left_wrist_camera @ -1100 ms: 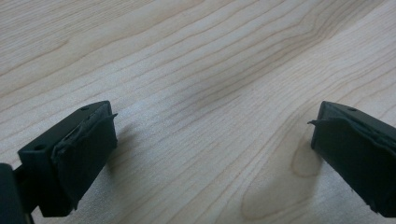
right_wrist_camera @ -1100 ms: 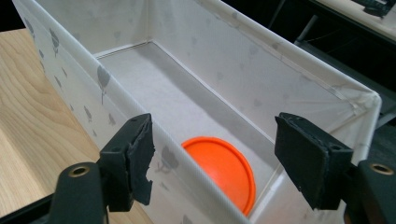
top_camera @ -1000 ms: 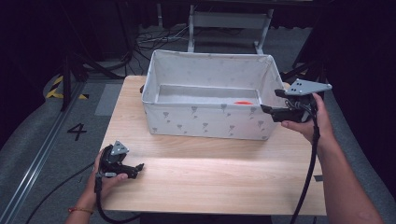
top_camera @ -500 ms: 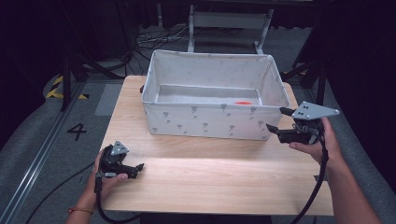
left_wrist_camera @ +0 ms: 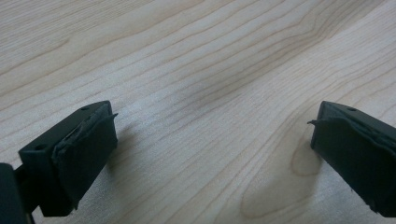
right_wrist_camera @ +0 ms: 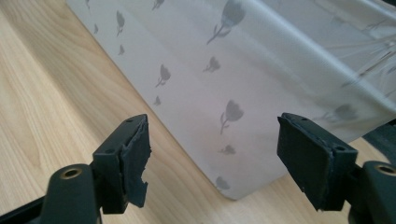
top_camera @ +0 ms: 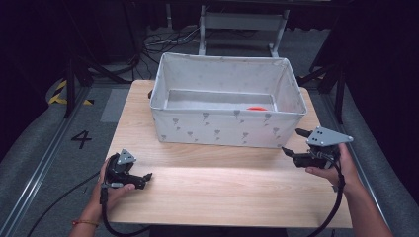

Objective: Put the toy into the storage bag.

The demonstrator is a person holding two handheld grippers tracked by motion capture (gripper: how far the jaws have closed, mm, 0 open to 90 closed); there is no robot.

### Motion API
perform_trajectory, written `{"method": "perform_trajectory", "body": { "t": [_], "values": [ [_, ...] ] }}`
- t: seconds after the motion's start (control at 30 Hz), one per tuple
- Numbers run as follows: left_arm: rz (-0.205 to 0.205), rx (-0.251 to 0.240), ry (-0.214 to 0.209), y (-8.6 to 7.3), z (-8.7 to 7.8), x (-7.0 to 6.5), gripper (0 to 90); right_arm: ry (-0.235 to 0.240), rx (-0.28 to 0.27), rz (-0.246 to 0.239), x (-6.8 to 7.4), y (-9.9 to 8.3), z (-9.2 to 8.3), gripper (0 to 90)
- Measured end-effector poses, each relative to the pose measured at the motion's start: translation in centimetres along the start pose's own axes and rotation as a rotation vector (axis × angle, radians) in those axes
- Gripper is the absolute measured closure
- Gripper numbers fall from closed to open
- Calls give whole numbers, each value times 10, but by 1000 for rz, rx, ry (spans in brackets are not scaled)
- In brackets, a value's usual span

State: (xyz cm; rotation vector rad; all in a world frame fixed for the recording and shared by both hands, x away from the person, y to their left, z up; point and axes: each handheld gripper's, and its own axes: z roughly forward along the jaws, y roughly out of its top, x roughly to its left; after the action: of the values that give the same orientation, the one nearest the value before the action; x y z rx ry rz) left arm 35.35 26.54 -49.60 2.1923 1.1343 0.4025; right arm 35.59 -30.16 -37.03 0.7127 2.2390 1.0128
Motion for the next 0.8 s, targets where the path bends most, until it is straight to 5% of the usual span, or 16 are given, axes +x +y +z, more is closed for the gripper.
{"method": "perform_trajectory", "body": {
  "t": [0.8],
  "values": [
    [0, 0, 0, 0, 0, 0, 7, -21, 156, 160, 0, -107, 22, 228]
  ]
}}
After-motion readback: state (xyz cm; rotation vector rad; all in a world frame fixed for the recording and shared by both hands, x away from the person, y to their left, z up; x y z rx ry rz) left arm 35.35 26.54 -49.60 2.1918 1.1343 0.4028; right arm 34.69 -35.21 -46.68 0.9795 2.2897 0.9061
